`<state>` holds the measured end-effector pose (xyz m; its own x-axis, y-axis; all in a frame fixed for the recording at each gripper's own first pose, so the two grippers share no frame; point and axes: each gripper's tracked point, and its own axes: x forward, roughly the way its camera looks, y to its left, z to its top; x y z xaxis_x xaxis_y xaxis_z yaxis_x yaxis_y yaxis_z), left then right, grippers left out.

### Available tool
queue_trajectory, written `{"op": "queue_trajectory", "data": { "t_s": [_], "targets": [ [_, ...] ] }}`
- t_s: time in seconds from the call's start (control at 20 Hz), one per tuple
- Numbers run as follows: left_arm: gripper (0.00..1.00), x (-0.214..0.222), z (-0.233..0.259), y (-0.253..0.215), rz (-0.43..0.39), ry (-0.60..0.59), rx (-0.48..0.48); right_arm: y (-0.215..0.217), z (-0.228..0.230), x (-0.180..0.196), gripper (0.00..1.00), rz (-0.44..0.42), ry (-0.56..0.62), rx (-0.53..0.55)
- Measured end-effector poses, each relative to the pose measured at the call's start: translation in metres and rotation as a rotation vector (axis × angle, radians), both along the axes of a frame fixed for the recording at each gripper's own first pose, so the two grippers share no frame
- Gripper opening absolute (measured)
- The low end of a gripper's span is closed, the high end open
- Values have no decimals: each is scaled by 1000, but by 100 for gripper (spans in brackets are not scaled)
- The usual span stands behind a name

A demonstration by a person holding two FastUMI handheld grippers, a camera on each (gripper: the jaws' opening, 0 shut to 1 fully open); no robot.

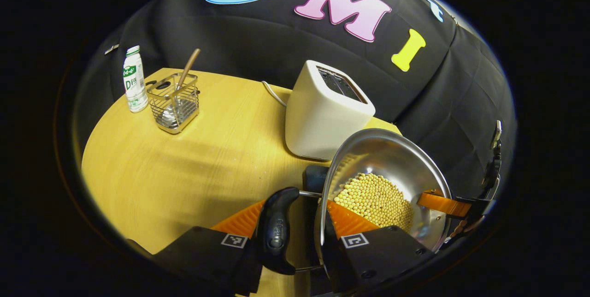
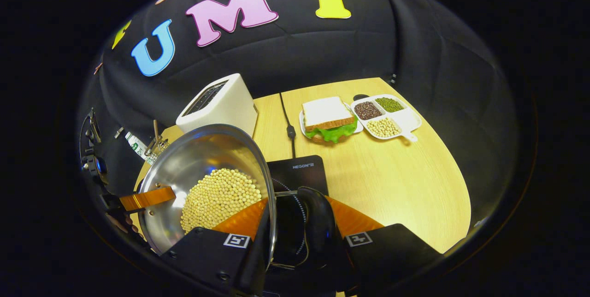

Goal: First push the handle of the pot to place it horizontally, then grasp the pot with both hands and set it on the induction cooktop.

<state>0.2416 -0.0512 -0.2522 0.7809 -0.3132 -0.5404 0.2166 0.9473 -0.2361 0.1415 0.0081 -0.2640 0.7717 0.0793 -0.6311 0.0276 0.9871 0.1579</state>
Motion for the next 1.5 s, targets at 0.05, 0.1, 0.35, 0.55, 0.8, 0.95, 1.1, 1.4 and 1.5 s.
{"op": "queue_trajectory", "data": {
  "t_s": [0.05,0.1,0.35,0.55,0.8,0.95,1.1,1.4,1.5],
  "targets": [
    [59,1,-1,-4,-2,1,0,-4,-1,0,60,-4,2,0],
    [59,2,-2,-7,-4,2,3,-8,-3,0,60,-8,6,2],
    [59,2,-9,-19,-7,1,13,-22,-10,-1,60,-22,13,4],
    [59,1,-14,-23,-4,4,24,-26,-20,-2,60,-28,25,17],
    [59,2,-12,-26,-1,0,28,-26,-25,2,56,-34,32,48],
    [60,2,-13,-25,3,10,24,-26,-26,4,60,-28,29,57],
    [60,2,-14,-25,3,20,33,-25,-26,5,60,-24,30,59],
    [64,-3,-12,-23,56,54,17,-24,-24,4,62,-37,36,67],
    [66,-5,-10,-25,47,48,53,-23,-17,4,73,-38,17,59]
  ]
}}
